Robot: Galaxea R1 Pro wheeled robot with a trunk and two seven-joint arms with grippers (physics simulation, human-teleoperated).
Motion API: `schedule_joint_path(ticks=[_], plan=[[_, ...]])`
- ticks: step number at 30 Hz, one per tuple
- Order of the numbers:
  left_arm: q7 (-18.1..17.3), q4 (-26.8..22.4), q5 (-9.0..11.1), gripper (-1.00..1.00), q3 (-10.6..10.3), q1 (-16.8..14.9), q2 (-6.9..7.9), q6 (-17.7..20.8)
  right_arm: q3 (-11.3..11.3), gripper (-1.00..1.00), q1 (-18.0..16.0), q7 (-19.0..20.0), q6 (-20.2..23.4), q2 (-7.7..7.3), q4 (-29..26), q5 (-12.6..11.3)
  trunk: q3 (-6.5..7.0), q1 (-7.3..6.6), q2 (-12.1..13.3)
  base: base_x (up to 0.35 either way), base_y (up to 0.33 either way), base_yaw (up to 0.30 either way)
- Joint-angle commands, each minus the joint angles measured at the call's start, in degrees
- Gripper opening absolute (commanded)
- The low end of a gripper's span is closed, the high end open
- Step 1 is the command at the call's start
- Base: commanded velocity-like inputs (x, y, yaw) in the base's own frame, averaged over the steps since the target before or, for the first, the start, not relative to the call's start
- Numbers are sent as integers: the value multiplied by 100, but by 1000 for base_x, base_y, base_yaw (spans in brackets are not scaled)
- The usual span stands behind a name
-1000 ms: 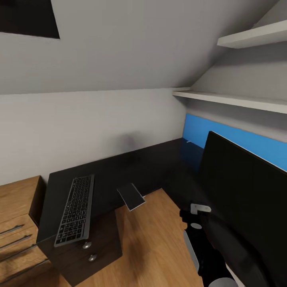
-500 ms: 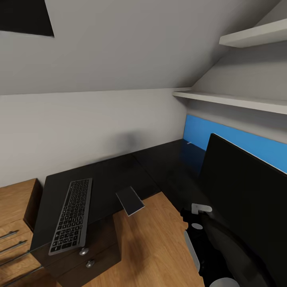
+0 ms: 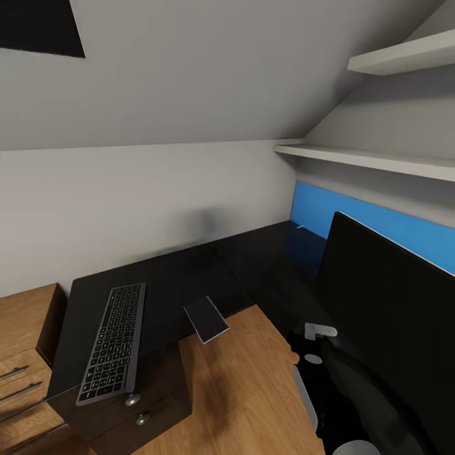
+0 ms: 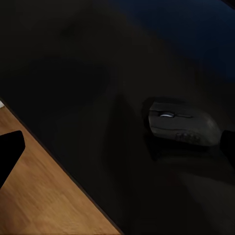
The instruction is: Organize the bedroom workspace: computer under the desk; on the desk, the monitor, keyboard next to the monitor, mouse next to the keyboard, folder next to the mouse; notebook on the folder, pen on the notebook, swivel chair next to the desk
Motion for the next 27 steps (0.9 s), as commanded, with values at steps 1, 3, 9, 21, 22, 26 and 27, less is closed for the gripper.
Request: schedule_joint_path(ticks=[1,3,9,21,22,26,27], plan=[[20,2,6,100,-13,-3,-1,-18,-12,100,-3,0,49,3,0,42,-7,0,-4,1,0,0],[20,2,6,100,-13,-3,-1,-18,-17,100,-3,2,48,-2,20,39,-7,0,-4,0,0,0],[20,3,6,100,-13,-3,-1,-18,-17,100,-3,0,44,-84,43,29,-7,0,-4,0,0,0],[27,3,6,100,-13,-3,2,-22,-23,100,-3,0,73,-96,7,-3,-7,0,-4,0,0,-9],[27,3,6,100,-13,-3,3,-21,-22,100,-3,-3,74,-93,5,-3,-7,0,-4,0,0,-117],[28,3,6,100,-13,-3,4,-19,-10,100,-3,-10,74,-85,1,-9,-7,0,-4,0,0,-169],[28,3,6,100,-13,-3,2,-19,-3,100,-3,-12,73,-81,0,-11,-7,0,-4,0,0,-154]])
